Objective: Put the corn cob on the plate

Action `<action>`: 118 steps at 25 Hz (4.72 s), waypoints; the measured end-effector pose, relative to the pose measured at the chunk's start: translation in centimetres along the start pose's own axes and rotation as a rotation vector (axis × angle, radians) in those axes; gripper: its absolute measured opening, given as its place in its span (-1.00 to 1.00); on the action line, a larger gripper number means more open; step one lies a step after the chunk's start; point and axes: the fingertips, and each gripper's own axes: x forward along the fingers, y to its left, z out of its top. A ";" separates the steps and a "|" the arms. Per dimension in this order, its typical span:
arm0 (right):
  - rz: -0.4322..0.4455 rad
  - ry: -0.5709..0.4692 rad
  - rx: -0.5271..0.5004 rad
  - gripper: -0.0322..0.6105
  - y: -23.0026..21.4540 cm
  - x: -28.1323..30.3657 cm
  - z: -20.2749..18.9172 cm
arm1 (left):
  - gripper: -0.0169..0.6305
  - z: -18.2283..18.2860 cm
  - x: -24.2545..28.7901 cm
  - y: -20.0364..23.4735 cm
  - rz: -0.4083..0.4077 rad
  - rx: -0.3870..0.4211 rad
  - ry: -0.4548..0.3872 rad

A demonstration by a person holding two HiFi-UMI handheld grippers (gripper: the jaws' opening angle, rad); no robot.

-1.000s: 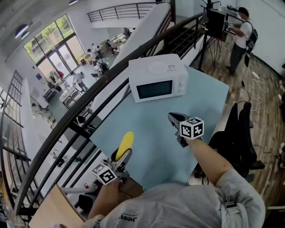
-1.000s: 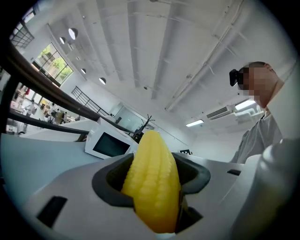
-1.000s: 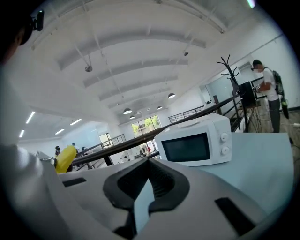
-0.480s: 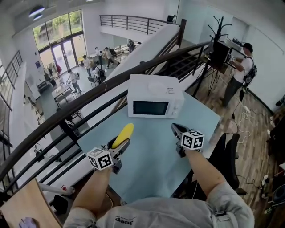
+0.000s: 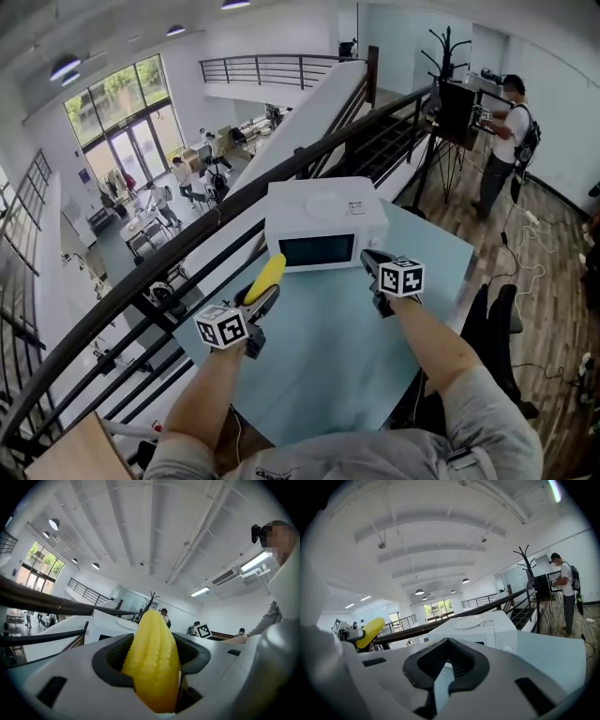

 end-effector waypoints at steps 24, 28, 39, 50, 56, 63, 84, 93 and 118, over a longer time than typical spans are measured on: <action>-0.059 0.028 -0.115 -0.85 -8.9 13.1 6.7 | -0.18 5.9 18.6 9.5 0.028 0.087 0.133; -0.069 0.041 -0.142 -0.85 -9.8 15.3 7.4 | -0.18 6.2 21.9 10.9 0.031 0.102 0.152; -0.064 0.049 -0.180 -0.85 -12.6 18.9 8.0 | -0.18 6.2 29.0 14.2 0.047 0.180 0.219; -0.024 0.049 -0.251 -0.85 -14.4 20.0 8.9 | -0.18 5.3 32.7 14.6 0.006 0.264 0.292; 0.025 0.016 -0.325 -0.85 -13.4 20.0 10.8 | -0.18 4.7 34.5 14.6 -0.018 0.314 0.342; 0.070 0.003 -0.389 -0.85 -12.6 20.3 11.3 | -0.18 4.0 35.2 14.9 -0.048 0.389 0.403; 0.098 0.025 -0.417 -0.85 -13.5 21.8 9.9 | -0.18 0.8 37.2 14.8 -0.062 0.522 0.551; 0.107 0.020 -0.408 -0.85 -13.4 21.9 9.6 | -0.18 0.1 37.5 15.0 -0.055 0.540 0.590; 0.128 0.014 -0.388 -0.85 -12.5 21.5 9.8 | 0.13 1.0 37.6 13.7 -0.031 0.505 0.518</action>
